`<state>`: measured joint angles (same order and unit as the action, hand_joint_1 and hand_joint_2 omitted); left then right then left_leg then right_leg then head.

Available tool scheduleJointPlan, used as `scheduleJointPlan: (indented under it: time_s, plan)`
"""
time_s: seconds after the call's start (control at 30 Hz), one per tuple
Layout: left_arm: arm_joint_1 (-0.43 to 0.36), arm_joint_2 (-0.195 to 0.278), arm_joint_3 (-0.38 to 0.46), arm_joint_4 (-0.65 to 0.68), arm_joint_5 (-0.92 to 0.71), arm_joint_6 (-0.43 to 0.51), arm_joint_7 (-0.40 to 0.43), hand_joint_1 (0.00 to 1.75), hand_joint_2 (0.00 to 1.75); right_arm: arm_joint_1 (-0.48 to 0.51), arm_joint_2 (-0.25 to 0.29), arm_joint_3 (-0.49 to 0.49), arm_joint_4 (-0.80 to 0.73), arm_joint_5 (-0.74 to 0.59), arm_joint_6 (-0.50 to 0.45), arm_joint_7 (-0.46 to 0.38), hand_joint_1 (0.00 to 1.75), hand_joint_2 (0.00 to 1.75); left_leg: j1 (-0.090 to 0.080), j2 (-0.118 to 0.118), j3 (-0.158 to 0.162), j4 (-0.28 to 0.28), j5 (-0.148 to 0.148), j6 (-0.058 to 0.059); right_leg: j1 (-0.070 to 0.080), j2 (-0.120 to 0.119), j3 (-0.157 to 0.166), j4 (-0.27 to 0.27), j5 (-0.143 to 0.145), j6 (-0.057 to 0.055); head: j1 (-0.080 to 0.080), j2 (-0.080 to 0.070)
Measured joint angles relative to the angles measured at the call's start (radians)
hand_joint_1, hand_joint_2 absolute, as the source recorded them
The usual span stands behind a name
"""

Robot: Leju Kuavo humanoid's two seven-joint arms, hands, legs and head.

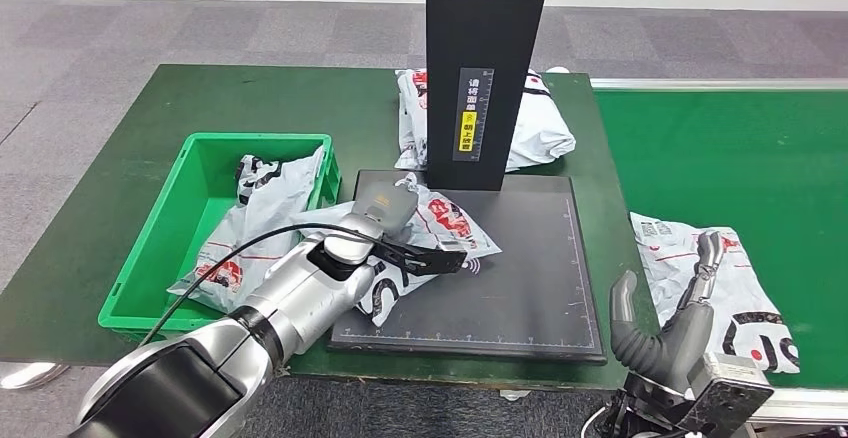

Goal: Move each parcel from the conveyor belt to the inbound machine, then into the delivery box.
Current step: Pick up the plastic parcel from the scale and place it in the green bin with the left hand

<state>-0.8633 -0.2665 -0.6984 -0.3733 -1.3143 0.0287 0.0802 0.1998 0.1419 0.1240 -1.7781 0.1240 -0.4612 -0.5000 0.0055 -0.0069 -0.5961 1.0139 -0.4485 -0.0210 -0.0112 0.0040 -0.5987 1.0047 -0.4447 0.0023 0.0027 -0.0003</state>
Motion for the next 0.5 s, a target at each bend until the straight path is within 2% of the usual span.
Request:
scheduleJointPlan:
  time_s: [0.27, 0.33, 0.5]
  plan:
    - [0.001, 0.01, 0.002, -0.007, 0.0, 0.035, 0.011, 1.75, 1.75, -0.007, 0.0, 0.0, 0.0, -0.001, 0.0, -0.003, 0.0, 1.75, 0.0, 0.0, 0.0, 0.0, 0.0, 0.0, 0.0, 0.0, 0.0, 0.0, 0.0, 0.0, 0.0, 0.0]
    - [0.003, 0.014, 0.008, -0.014, 0.0, 0.082, 0.019, 1.75, 1.75, -0.008, 0.0, 0.0, 0.0, -0.003, 0.0, -0.003, 0.0, 1.75, 0.0, 0.0, -0.001, 0.0, 0.0, 0.0, 0.0, 0.0, 0.0, 0.0, 0.0, 0.0, 0.0, 0.0]
    - [0.008, 0.036, 0.049, -0.065, 0.01, 0.267, 0.046, 1.75, 1.75, -0.008, 0.0, 0.0, 0.0, -0.008, -0.001, -0.002, 0.0, 1.75, 0.0, 0.0, -0.001, 0.0, 0.0, 0.0, 0.0, 0.0, -0.001, 0.0, 0.0, 0.0, 0.0, 0.0]
